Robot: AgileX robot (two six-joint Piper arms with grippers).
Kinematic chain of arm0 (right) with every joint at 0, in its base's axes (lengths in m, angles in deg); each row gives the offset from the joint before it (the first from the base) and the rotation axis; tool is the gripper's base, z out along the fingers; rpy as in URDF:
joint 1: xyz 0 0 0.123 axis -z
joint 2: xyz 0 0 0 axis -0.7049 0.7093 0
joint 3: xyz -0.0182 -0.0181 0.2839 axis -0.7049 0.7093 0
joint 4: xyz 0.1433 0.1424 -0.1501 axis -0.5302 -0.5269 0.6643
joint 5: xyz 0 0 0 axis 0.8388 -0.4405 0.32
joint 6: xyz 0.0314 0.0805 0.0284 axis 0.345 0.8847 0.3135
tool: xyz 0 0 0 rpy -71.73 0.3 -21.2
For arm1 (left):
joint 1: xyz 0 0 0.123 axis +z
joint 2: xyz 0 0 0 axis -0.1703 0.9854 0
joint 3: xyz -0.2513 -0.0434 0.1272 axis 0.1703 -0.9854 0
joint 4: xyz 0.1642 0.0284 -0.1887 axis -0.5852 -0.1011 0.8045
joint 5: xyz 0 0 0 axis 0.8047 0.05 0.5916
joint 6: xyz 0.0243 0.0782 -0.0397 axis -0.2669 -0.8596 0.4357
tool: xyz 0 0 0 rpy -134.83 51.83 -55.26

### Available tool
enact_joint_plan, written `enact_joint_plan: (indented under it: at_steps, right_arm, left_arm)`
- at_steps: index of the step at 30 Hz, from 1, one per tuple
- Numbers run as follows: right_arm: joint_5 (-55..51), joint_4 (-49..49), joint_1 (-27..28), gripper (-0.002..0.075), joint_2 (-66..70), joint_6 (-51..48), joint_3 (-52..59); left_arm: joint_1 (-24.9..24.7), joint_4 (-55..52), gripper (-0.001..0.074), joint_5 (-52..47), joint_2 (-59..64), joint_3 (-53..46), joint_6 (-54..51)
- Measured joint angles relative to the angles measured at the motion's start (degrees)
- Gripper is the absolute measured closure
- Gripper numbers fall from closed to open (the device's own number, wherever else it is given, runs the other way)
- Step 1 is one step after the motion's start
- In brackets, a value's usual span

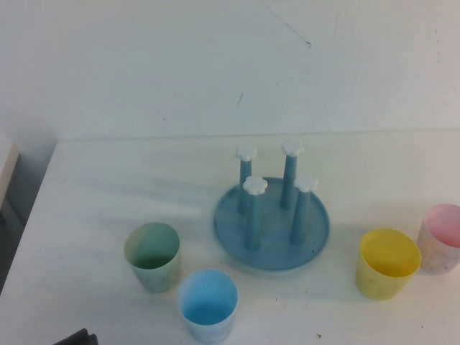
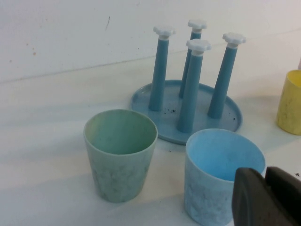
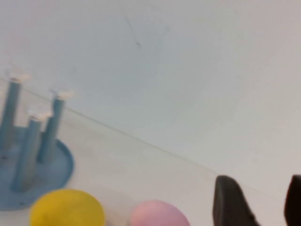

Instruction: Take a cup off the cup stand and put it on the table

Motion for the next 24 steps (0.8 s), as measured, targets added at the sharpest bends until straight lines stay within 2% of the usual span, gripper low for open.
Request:
enact_joint_plan:
  at_steps: [5,10,17,24]
  right_arm:
    - [-4.4,12.7,10.9,0.047,-9.6,13.3,5.2]
    - [-5.3,15.7,18.4,0.047,-16.6,17.3,13.3]
    - [-11.1,16.3,18.8,0.047,-19.2,18.3,14.7]
    - [-17.2,16.5,13.4,0.047,-19.6,21.5,14.7]
  left_arm:
    - [0.0,0.0,0.0698,0.0,0.0,0.0,0.0]
    - [0.0,0.0,0.0698,0.1,0.0,0.0,0.3]
    - [0.0,0.0,0.0698,0.1,0.0,0.0,0.3]
    - [0.0,0.0,0.0698,0.1,0.0,0.0,0.3]
